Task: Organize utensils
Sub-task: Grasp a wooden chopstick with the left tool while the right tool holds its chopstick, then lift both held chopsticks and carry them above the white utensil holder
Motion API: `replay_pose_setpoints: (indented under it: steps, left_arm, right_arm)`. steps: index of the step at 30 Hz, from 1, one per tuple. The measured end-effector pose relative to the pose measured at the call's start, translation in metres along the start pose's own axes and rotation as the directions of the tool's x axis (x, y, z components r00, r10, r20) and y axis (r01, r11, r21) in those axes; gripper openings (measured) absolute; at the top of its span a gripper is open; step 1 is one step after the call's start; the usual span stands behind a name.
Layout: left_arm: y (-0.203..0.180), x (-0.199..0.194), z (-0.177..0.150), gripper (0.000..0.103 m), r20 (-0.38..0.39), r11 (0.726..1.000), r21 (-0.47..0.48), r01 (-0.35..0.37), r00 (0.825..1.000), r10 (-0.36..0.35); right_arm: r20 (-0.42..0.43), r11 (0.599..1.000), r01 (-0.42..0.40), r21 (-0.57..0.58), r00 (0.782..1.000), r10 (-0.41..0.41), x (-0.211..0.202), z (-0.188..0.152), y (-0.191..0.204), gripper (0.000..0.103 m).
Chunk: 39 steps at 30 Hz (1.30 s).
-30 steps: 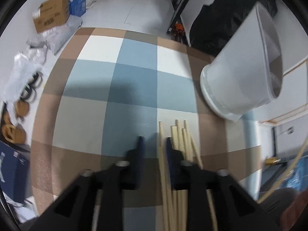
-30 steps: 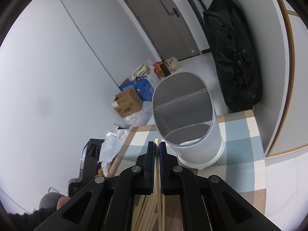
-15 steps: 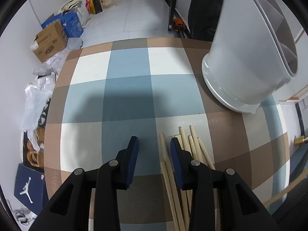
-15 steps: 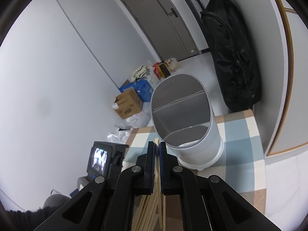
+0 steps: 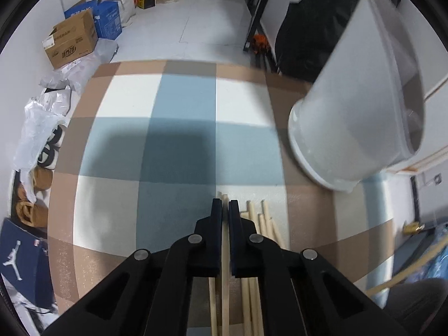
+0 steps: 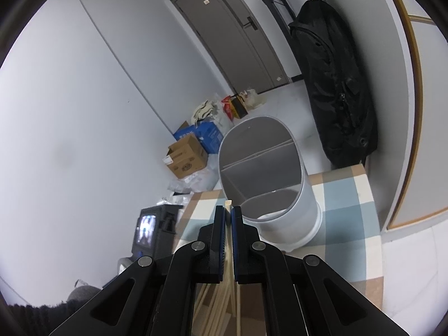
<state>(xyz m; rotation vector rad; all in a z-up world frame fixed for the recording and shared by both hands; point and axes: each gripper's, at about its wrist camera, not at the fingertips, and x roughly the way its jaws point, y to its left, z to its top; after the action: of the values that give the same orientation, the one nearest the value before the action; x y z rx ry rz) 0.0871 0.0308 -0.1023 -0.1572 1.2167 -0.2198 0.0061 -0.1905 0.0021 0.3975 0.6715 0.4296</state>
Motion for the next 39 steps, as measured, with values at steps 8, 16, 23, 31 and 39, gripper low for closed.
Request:
replay_pose_setpoints:
  steps: [8, 16, 23, 31, 39]
  left_arm:
    - [-0.013, -0.046, 0.0, 0.0, 0.136, 0.998, -0.013, 0.065, 0.989, -0.062]
    - [-0.026, -0.084, 0.0, 0.0, 0.315, 0.997, 0.047, 0.054, 0.947, -0.066]
    - [-0.02, -0.104, 0.003, 0.0, 0.382, 0.994, 0.038, 0.1, 0.918, -0.107]
    - [-0.025, -0.127, 0.012, 0.0, 0.428, 0.988, 0.05, 0.148, 0.89, -0.155]
    - [-0.042, -0.159, 0.026, 0.0, 0.477, 0.979, 0.118, 0.168, 0.855, -0.204]
  right_arm:
    - [0.011, 1.0, 0.009, -0.016, 1.0, -0.008, -0.001, 0.0, 0.003, 0.004]
    - [0.046, 0.998, 0.017, -0.06, 0.999, -0.014, -0.007, 0.002, 0.01, 0.004]
    - [0.078, 0.995, 0.035, -0.093, 0.997, -0.028, -0.014, 0.008, 0.018, 0.004]
    - [0.111, 0.989, 0.055, -0.135, 0.993, -0.04, -0.023, 0.029, 0.028, 0.004]
    - [0.156, 0.979, 0.063, -0.195, 0.987, -0.032, -0.036, 0.064, 0.041, 0.004]
